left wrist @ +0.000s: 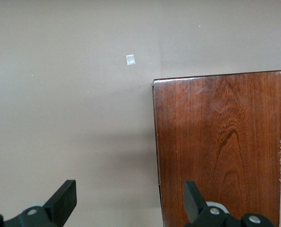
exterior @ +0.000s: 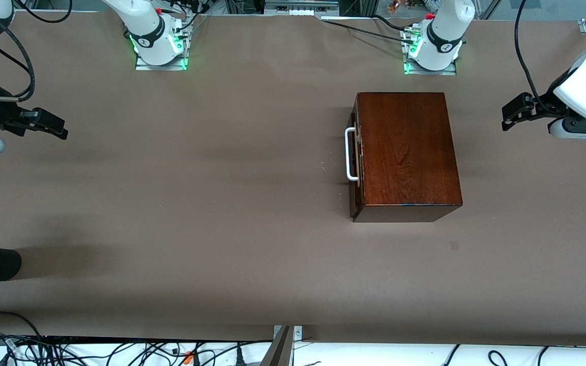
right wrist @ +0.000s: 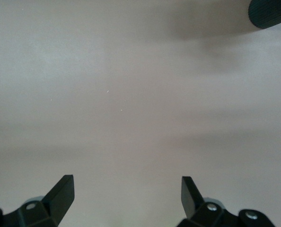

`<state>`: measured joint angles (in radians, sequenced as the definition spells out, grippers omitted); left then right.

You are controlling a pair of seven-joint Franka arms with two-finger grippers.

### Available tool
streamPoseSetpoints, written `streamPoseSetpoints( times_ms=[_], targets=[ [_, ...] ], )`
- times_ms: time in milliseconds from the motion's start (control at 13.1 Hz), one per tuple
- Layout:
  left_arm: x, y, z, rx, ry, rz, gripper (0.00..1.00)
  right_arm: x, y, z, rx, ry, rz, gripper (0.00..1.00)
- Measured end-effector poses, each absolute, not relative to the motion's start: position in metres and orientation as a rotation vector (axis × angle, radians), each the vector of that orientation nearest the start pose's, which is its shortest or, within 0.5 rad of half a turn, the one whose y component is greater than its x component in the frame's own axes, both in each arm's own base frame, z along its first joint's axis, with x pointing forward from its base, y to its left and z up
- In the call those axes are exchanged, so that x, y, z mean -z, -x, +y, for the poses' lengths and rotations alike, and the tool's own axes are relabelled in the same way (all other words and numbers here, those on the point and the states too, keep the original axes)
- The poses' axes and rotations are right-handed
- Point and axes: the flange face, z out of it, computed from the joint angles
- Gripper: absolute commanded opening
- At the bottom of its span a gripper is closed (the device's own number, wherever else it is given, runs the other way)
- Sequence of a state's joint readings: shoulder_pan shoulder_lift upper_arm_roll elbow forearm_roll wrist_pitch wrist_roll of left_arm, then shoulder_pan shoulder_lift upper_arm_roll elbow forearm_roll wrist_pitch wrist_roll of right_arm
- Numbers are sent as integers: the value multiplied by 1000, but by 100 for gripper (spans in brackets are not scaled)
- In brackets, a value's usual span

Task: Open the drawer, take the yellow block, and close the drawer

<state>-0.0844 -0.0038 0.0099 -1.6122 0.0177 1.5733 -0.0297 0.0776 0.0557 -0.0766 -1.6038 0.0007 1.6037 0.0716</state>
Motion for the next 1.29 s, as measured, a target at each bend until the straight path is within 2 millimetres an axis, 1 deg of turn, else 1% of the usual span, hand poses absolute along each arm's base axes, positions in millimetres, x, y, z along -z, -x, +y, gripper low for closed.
streamPoseSetpoints(
  times_ms=[1293],
  targets=[
    [-607, -550, -39, -71, 3120, 71, 100, -580, -572, 2, -87, 3144, 111, 100]
  ],
)
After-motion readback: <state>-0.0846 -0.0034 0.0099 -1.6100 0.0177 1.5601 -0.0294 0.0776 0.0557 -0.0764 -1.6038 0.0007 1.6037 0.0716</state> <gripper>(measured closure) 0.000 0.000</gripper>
